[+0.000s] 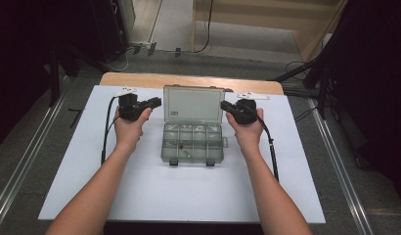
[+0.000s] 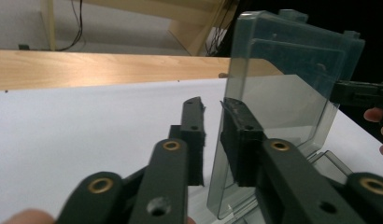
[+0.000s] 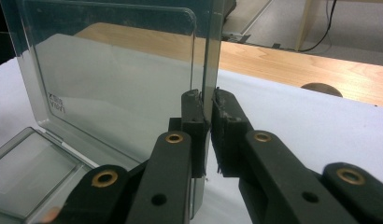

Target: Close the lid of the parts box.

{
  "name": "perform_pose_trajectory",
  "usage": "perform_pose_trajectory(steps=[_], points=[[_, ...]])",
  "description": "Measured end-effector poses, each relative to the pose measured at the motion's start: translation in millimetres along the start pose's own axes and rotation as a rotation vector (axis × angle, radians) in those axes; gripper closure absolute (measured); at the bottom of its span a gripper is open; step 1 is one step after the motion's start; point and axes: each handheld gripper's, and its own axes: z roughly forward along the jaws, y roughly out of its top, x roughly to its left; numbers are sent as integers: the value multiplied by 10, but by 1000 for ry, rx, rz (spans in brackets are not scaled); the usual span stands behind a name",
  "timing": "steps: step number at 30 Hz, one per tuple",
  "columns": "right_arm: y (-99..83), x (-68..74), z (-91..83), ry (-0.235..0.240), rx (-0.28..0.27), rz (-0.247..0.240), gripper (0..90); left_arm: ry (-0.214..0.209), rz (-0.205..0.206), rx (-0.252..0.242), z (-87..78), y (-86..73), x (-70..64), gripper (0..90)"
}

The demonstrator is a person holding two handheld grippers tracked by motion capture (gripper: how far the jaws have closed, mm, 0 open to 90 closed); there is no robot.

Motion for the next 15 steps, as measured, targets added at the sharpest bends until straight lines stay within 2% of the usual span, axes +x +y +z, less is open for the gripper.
perform_pose_trajectory(steps=[5, 9, 15], points=[[-21, 4, -17, 6, -13, -9, 852, 22, -56, 18, 97, 43, 41, 899], [-47, -2, -34, 14, -30, -24, 851, 23, -92, 19, 164, 94, 62, 900], [-60, 17, -52, 9, -38, -50, 850, 23, -119, 27, 255, 167, 62, 900]])
